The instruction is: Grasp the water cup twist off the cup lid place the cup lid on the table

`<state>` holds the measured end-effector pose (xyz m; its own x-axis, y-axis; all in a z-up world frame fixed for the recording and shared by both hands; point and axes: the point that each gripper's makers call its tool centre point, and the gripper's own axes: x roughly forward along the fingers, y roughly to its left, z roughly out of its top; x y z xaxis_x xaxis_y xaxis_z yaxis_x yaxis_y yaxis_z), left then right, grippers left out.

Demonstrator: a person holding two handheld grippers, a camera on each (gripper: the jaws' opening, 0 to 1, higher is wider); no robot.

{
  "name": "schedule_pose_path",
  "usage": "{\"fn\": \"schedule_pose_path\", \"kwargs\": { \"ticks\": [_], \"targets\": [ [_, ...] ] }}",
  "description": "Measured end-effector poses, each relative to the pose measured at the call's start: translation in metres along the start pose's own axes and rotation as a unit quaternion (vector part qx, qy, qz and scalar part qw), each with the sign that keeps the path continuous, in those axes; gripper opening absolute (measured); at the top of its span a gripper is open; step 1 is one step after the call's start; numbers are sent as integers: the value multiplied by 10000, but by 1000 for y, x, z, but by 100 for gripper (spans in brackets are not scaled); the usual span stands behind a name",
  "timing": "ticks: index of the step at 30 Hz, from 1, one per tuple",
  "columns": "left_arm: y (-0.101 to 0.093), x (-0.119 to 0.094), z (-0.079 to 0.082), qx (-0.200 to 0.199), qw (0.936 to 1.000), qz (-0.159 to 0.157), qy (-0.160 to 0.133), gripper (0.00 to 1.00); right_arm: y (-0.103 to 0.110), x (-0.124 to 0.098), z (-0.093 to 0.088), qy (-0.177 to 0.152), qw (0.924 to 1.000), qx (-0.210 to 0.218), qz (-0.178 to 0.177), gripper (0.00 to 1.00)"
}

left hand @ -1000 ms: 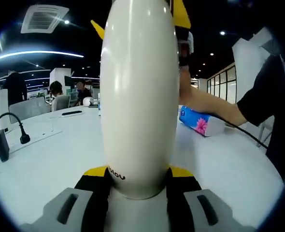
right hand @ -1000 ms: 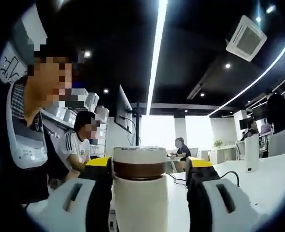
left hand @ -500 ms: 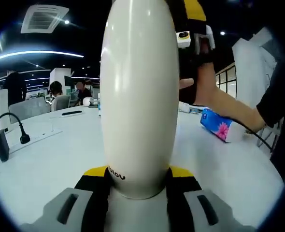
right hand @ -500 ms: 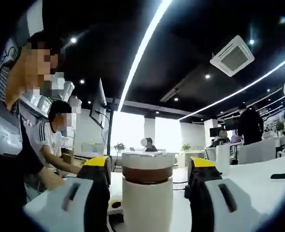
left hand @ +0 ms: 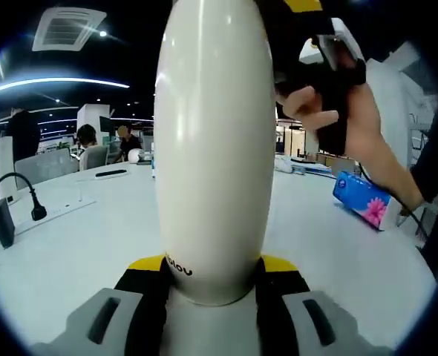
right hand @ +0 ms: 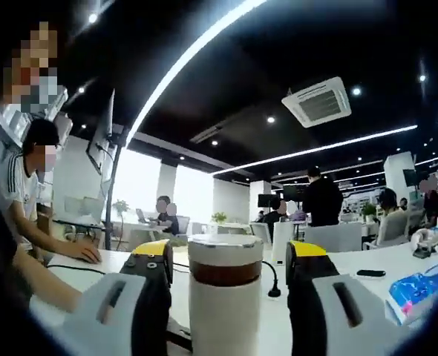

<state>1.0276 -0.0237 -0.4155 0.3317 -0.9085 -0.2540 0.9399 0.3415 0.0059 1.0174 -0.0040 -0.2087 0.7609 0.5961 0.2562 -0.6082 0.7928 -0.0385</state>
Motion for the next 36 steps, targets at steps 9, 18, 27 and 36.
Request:
{"fn": "schedule_pose_path", "kwargs": {
  "ticks": [9,18,27,36],
  "targets": [
    [0,0,0,-4,10000,17,5,48,7,1,-4,119,9983,-206,-532,61],
    [-1,0,0,-9,10000,36,9,48,0,-6,11,-73,9955,-306,-891,49],
    [-1,1,0,-12,10000,47,13,48,-2,1,5,49,9947,-356,-968,48],
    [-1,1,0,-14,10000,50,14,48,-5,5,0,116,9956,-338,-867,44]
  ]
}}
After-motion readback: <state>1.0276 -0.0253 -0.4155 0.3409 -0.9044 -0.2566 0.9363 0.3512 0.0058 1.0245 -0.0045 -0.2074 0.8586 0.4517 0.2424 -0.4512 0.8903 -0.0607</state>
